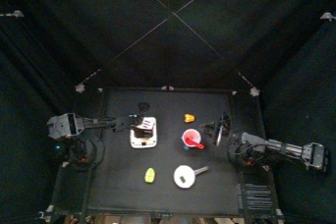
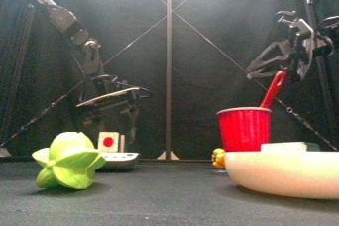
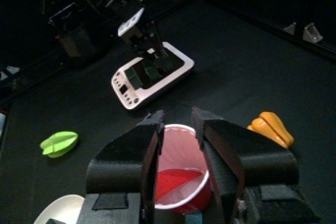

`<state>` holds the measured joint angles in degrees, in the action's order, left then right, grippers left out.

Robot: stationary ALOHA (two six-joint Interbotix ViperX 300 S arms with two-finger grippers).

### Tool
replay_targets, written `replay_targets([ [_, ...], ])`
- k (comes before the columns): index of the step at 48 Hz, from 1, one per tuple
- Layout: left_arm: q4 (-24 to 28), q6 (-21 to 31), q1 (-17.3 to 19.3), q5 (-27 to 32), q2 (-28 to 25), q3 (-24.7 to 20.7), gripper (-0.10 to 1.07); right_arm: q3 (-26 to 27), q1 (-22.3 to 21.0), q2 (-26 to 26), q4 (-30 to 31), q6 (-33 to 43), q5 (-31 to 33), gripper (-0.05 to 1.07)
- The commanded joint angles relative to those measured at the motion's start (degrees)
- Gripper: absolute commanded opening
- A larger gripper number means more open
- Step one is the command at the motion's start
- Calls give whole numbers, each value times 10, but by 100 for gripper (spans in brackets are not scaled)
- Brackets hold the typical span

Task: Grab green sushi piece from stove

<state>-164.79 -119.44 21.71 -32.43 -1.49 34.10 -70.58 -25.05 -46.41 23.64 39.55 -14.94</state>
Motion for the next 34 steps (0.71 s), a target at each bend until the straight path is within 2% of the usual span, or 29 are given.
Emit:
replay_targets([
  [1,-3,1,7,5,1,-11,98,5,-2,2,0,1,-2,71],
  [12,-3,2,13,5,0,-9,96,5,-2,3,0,1,-2,71],
  [25,0,2,12,4,2,-7,81,5,-2,3,0,1,-2,71],
  [34,13,0,10,-2,33,-5,76,5,-2,2,0,0,-2,71],
])
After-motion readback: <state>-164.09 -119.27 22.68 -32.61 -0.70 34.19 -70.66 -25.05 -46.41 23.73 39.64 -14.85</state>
